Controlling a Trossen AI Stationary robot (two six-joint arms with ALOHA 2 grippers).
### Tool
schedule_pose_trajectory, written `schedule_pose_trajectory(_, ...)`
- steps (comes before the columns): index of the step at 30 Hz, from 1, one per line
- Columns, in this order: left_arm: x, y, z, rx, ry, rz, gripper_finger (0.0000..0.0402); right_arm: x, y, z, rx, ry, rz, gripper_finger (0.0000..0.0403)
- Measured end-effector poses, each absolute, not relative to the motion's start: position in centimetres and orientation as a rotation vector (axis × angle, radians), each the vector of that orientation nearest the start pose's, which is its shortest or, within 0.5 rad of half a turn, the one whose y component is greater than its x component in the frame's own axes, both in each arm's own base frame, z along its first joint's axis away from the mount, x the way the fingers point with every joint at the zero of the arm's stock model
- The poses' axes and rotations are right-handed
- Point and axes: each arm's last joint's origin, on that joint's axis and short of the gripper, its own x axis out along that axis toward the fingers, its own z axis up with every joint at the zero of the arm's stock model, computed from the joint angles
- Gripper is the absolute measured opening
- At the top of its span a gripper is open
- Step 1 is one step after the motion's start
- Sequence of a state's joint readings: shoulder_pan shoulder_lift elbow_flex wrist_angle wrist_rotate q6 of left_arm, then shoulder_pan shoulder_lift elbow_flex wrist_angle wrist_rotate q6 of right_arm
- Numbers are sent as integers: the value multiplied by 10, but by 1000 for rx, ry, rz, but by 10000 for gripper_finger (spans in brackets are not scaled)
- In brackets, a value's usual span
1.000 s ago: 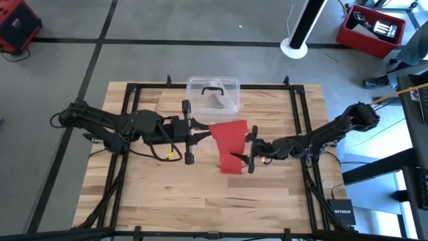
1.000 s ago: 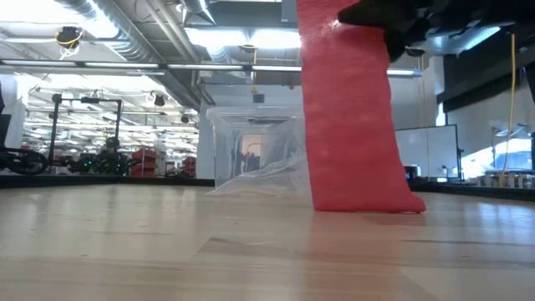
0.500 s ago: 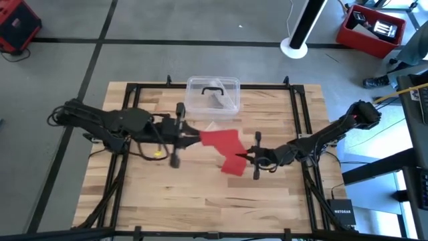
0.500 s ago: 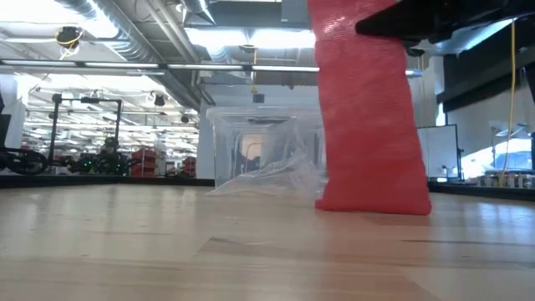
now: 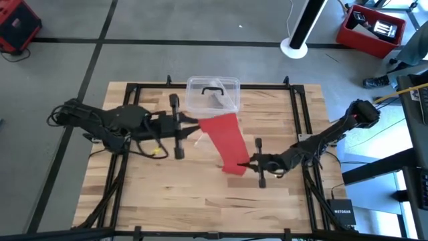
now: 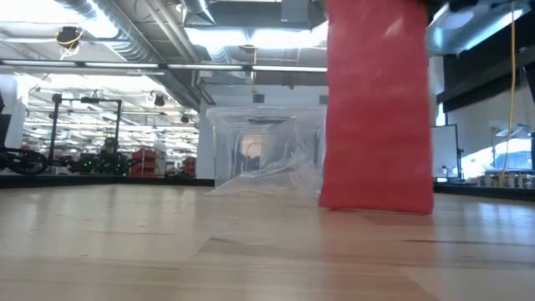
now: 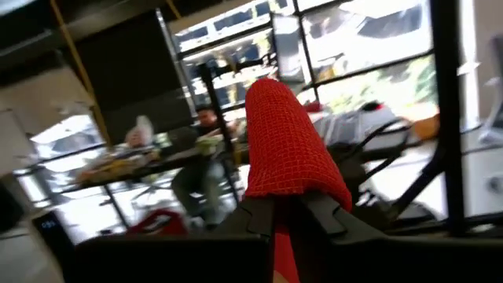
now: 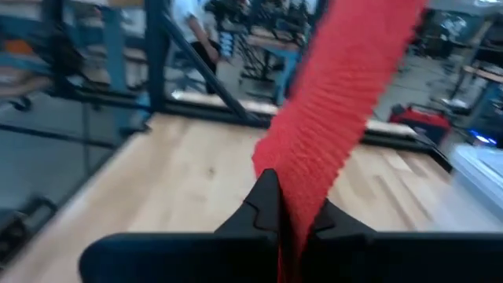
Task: Roll bandage
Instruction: Roll the red bandage
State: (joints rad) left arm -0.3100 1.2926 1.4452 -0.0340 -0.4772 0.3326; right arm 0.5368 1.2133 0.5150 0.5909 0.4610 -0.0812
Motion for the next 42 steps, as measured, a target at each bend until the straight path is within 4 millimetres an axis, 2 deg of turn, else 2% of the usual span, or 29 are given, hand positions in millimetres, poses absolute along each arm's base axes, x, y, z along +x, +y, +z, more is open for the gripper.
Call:
schedule_pose_trajectory(5, 278, -59, 456, 365, -22, 266, 13, 215, 140, 254, -113, 46, 169, 1)
schedule_pose_trajectory(12, 291, -55, 442, 478, 87, 326, 13, 208, 175, 305, -162, 26, 284, 1)
schedule_pose_trajectory(18, 298, -56, 424, 534, 218, 340, 13, 206, 203, 350, -301, 13, 289, 1)
schedule_pose_trajectory(25, 321, -66, 394, 623, 357, 316, 13, 217, 226, 400, -435, -34, 220, 0)
schedule_pose_trajectory(30, 337, -83, 371, 697, 422, 256, 13, 218, 221, 441, -453, -83, 81, 0)
schedule_pose_trajectory(36, 345, -110, 349, 736, 460, 199, 13, 209, 201, 486, -486, -97, -157, 0)
schedule_pose_trajectory(42, 348, -134, 335, 773, 474, 148, 11, 208, 171, 513, -460, -120, -267, 0)
